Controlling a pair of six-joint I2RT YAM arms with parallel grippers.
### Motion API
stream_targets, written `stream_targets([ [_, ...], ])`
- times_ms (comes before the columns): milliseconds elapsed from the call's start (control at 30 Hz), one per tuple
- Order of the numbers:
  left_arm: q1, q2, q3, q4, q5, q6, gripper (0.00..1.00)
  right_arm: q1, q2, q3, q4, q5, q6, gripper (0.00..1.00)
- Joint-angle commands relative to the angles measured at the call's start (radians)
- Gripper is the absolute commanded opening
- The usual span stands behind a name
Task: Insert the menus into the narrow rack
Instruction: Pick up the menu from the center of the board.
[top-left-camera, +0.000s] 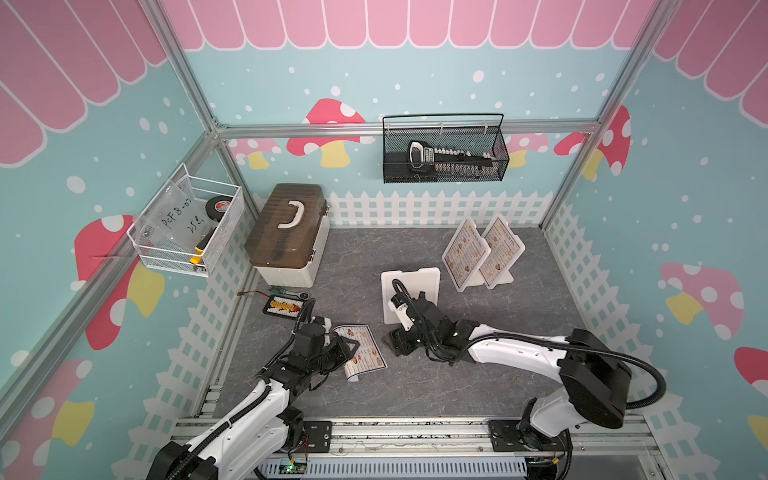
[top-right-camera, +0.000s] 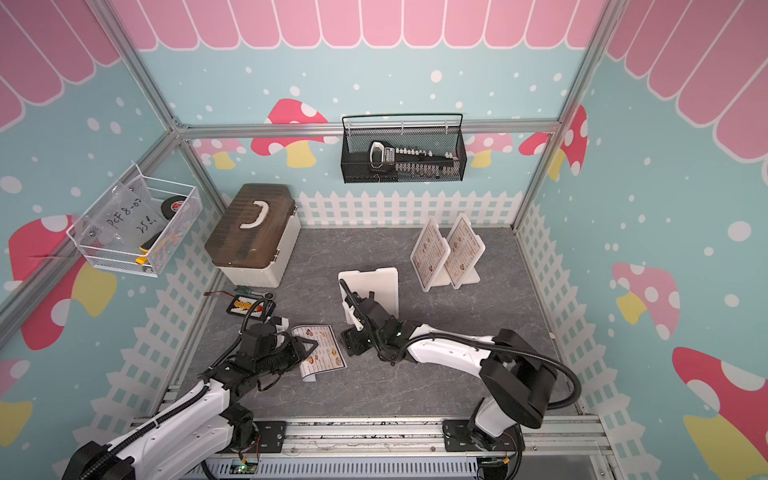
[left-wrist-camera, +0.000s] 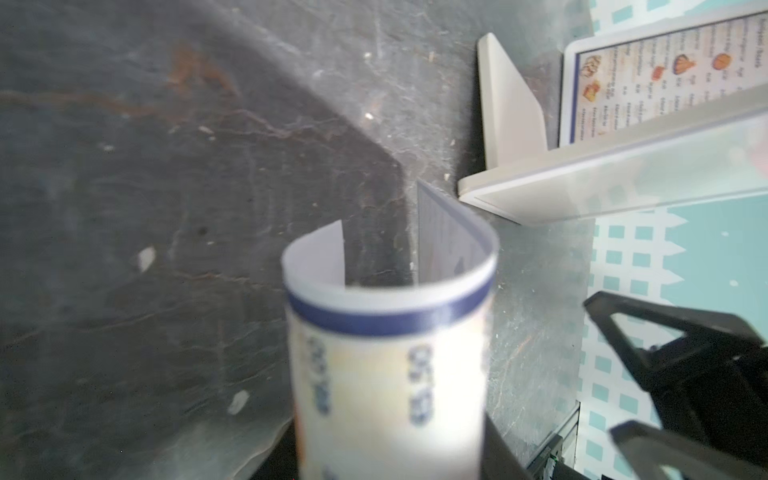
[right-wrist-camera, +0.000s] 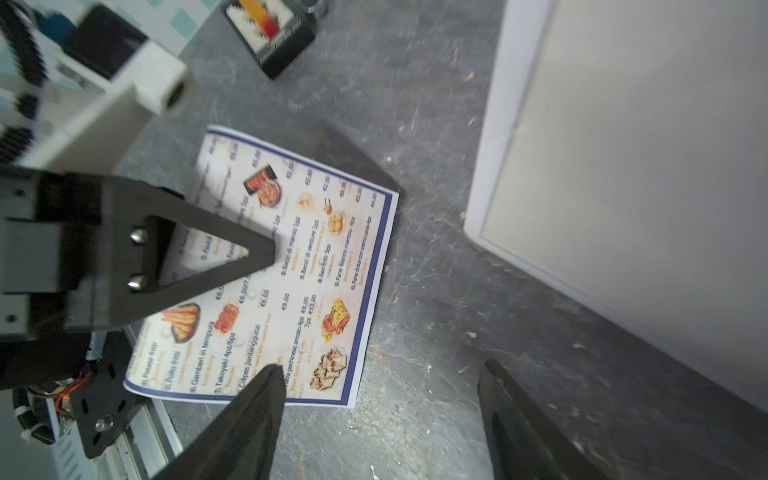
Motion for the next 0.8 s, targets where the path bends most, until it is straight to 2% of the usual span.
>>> stream_targets([
  [0,-0.006,0.004,0.071,0.068,0.076,0.059,0.38,-0.066,-0.102,-0.028,-0.075,0.034,-0.001,0.75],
  [167,-0.024,0.063,0.213,0.057,0.170,0.127,0.38,-0.242,-0.242,-0.015,-0.164,-0.092,0.003,0.77],
  [400,-0.081,0.262,0.610,-0.217,0.268,0.396,0.39,-0.400,-0.309,0.131,-0.351,-0.307,-0.138,0.78],
  [667,-0.092,0.527,1.049,-0.555,0.422,0.732,0.40,-0.538,-0.253,0.297,-0.380,-0.673,-0.267,0.80],
  [767,-0.100,0.591,1.157,-0.675,0.447,0.847,0.41,-0.549,-0.236,0.357,-0.411,-0.722,-0.354,0.80],
])
